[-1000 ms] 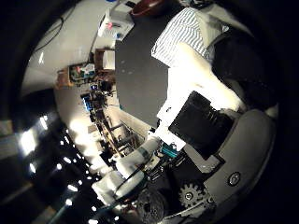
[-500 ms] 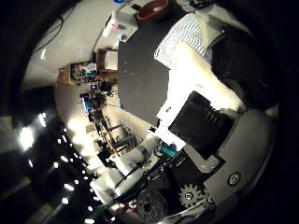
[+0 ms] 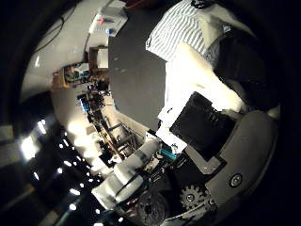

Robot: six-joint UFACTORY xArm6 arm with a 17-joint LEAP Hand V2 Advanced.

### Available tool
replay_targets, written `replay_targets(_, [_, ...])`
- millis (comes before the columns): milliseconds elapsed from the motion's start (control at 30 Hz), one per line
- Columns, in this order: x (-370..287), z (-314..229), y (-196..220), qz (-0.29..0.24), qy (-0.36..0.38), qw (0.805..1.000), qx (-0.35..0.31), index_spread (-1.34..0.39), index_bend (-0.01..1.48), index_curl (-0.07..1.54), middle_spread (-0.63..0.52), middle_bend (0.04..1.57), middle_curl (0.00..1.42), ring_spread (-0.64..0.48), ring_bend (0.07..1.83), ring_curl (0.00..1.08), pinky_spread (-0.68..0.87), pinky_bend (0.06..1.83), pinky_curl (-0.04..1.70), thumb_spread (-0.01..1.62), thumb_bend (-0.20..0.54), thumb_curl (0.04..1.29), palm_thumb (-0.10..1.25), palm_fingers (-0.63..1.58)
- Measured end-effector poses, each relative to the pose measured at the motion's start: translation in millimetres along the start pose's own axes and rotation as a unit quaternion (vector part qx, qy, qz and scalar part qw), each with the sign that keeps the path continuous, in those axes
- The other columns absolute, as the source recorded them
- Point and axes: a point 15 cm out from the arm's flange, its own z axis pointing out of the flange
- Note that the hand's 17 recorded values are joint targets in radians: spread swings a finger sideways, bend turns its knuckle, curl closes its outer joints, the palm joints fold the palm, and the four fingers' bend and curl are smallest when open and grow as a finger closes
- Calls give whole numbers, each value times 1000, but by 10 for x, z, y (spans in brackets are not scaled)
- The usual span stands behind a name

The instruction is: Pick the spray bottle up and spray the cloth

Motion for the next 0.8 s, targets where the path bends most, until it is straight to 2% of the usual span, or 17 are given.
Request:
replay_targets(200, [-392, -468, 166, -26, -77, 996, 43, -205, 1183, 745, -109, 1379, 652, -180, 1444, 642, -206, 985, 1440, 933, -17, 767, 910, 1166])
replay_targets(400, [-829, -866, 263, -71, -155, 981, 89, -204, 1194, 745, -109, 1377, 651, -180, 1442, 641, -206, 983, 1440, 943, -20, 764, 898, 1170])
replay_targets(533, [-1307, -1219, 345, -127, -247, 953, 124, -203, 1201, 744, -103, 1378, 652, -180, 1443, 642, -207, 979, 1441, 961, -17, 758, 882, 1167])
replay_targets(800, [-1744, -1881, 142, -194, -328, 889, 255, -201, 1208, 738, -98, 1381, 653, -174, 1444, 644, -210, 975, 1464, 1008, -14, 752, 913, 1164])
